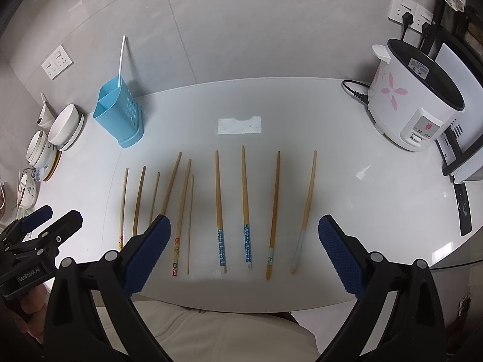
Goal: Organize utensils
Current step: 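Lower both tools and close them on a chopstick each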
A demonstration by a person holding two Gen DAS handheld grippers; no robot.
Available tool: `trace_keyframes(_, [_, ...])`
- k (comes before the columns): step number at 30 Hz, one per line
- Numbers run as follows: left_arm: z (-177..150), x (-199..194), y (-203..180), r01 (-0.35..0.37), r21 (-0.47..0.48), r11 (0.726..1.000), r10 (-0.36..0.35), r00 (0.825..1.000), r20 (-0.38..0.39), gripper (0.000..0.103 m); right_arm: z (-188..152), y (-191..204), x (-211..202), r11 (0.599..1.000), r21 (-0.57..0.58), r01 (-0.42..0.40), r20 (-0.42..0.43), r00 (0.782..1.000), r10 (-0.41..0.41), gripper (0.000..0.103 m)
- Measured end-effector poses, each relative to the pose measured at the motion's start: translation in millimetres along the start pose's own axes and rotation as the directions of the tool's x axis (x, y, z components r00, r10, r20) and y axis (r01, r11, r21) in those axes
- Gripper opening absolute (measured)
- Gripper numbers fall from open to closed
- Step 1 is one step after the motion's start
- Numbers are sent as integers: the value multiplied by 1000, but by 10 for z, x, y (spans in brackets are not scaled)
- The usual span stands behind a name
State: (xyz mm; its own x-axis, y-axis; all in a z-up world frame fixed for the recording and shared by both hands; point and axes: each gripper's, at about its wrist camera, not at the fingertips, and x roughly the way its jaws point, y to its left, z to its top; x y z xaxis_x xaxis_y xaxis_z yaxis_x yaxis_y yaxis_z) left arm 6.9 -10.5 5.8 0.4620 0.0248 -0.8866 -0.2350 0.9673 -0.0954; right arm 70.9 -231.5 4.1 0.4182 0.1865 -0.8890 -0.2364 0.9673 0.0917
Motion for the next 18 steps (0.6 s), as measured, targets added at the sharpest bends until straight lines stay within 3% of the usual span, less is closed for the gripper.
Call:
trace_keyframes(4, [108,141,149,29,-39,999,-30,999,-17,97,87,-9,105,1000,-16,5,11,1000,-5,94])
trace_keyframes(10, [225,464,455,-6,-71,997,5,1000,-19,96,176,-11,497,998,-52,-24,7,1000,24,94])
trace_keyframes(18, [142,1093,935,-60,-111,992,46,992,-119,91,85,2,1270,997,-62,-39,-105,994,33,74])
